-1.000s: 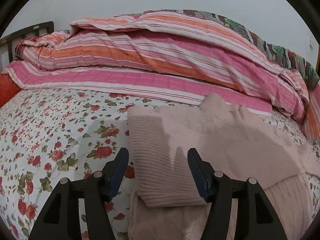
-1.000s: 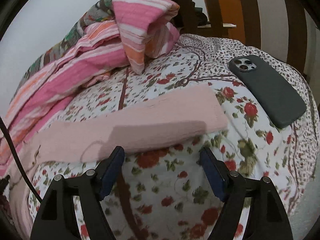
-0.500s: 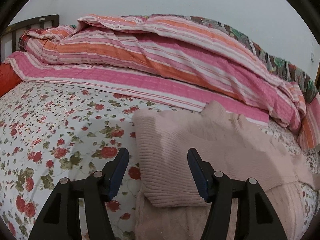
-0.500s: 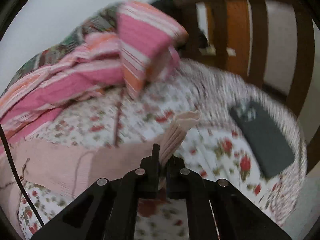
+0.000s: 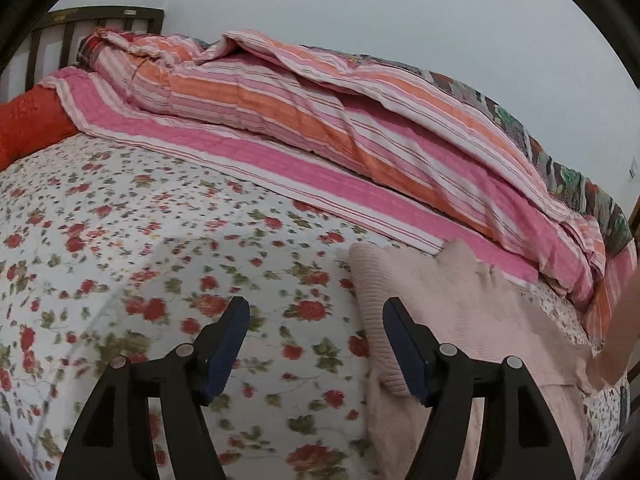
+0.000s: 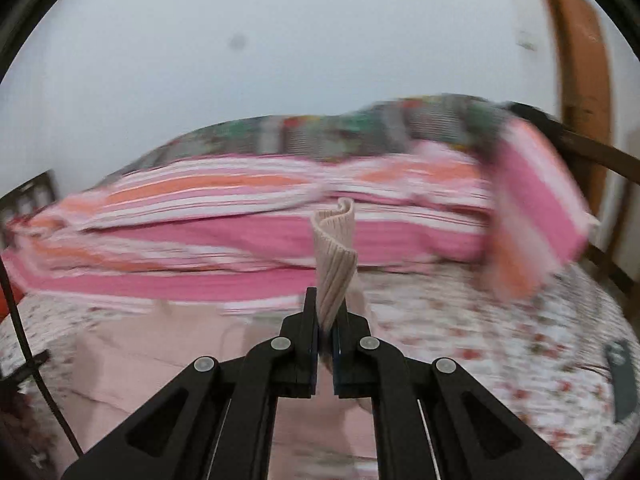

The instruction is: Fold small clothes

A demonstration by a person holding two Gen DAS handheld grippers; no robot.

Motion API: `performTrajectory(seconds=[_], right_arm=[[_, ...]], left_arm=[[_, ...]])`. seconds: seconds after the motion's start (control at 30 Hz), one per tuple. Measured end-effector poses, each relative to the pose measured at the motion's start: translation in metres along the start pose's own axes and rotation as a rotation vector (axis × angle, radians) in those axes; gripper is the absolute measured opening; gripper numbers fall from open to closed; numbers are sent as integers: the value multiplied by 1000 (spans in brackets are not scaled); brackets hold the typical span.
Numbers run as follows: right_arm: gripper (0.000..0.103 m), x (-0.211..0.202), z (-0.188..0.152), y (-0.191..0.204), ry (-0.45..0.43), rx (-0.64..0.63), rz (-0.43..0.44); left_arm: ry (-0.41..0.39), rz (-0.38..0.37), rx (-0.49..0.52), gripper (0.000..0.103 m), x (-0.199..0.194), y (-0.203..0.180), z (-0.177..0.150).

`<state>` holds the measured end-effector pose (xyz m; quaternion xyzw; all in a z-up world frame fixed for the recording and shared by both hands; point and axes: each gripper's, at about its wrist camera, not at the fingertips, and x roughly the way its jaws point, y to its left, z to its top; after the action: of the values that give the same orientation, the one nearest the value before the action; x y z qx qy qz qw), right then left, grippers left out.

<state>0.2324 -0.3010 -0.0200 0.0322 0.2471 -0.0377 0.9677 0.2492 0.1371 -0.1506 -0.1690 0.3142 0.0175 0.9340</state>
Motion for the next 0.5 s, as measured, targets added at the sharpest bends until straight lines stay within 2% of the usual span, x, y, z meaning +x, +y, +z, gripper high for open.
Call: performTrajectory(seconds=[0.1, 0.13, 0.2, 0.3, 0.37, 0.5], right_arm=[[5, 23, 0, 78, 30, -42, 114], [5, 28, -2, 93, 41, -49, 139], [5, 48, -11, 143, 86, -79, 214], [5, 74, -34, 195, 156, -127, 283], [5, 91, -53, 221, 208, -149, 314], [7, 116, -82, 248, 279, -175, 341]], left_arm=[[-9, -8, -29, 67, -2, 12, 2], [-4, -12, -33, 67, -1, 15, 2], [-8, -14, -36, 67, -1, 19, 3], [-15, -14, -55, 67, -2, 28, 5], [-6, -25, -74, 67, 1, 33, 7], [-7, -18, -62, 67, 3, 34, 8]])
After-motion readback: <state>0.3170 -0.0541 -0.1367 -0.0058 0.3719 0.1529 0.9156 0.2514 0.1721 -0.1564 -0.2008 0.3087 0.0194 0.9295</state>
